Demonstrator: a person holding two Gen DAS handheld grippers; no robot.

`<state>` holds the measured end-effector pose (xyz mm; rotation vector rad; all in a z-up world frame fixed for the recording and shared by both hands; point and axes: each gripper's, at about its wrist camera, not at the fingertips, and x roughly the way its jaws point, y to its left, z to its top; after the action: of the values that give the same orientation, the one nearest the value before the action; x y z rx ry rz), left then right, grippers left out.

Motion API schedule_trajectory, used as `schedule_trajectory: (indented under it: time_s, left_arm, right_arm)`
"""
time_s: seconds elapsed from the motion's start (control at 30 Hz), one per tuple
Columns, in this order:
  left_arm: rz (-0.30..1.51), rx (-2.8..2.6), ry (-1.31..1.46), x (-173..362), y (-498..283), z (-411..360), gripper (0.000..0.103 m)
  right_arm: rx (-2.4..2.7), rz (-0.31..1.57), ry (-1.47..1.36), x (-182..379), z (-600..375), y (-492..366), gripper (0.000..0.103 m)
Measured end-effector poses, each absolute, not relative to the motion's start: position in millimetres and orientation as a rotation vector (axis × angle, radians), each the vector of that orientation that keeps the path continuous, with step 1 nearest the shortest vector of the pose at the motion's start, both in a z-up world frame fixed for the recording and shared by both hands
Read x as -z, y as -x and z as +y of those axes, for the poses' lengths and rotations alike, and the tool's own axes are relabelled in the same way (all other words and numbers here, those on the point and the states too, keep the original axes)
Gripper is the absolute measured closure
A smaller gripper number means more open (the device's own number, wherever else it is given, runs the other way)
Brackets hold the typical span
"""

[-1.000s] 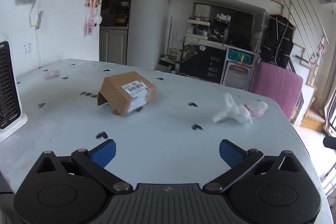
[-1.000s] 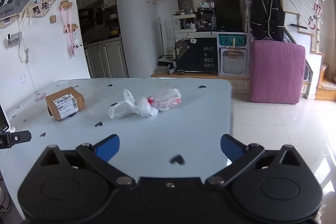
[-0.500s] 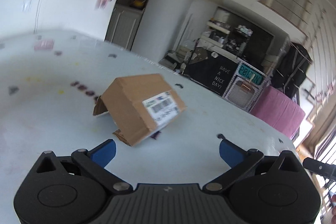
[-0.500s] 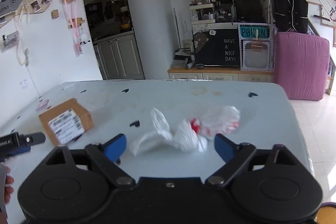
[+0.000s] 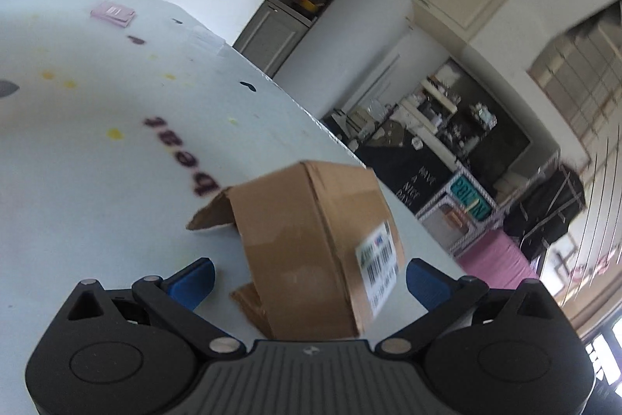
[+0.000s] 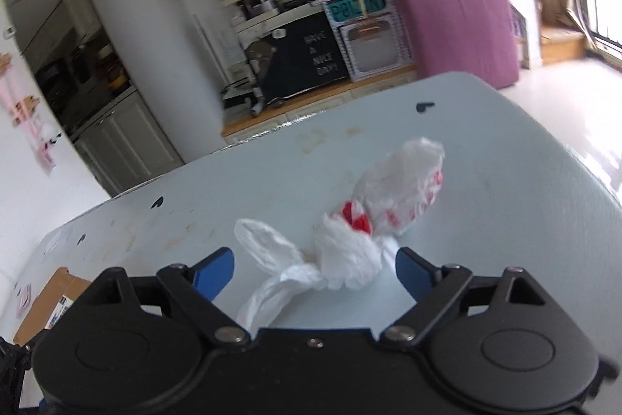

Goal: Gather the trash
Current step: 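Grasp the box flap with the left tool while the right tool grasps the plastic bags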

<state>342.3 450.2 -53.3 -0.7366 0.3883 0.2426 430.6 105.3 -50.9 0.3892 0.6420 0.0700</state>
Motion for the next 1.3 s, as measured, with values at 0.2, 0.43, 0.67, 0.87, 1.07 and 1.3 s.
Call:
schedule_trajectory:
  time_s: [0.2,0.43,0.67,0.87,1.07,1.3]
  left_arm:
    - [0.309,-0.294,0.809,49.1,-346.6,452.0,0.002]
    - [0.338,-0.304,0.698,32.0,-336.0,424.5,0.037]
    - [0.35,-0.234,0.603,15.5,-299.5,368.2,0.039]
    - [0.398,-0.167,0.549,8.0,-249.6,299.0,0.04]
    - [0.396,-0.142,0.253,4.8,-198.9,217.0,0.042]
    - [0.363,-0.087,-0.177,18.8,-154.0,134.6,0.043]
  right_arm:
    - [-0.136,0.704,-0.438,63.9,103.5,-428.8,0.044]
    - [-0.297,0.73,-0.406,66.3,80.6,-414.7,0.098]
    - [-0.392,0.717,-0.313,54.3,35.2,-369.4,0.099]
    - [-0.456,0.737,-0.259,44.2,-25.5,-307.2,0.1]
    - [-0.555,0.75,-0.147,38.2,-80.0,-247.5,0.1]
    - [-0.598,0.786,-0.068,39.1,-128.0,-204.2,0.099]
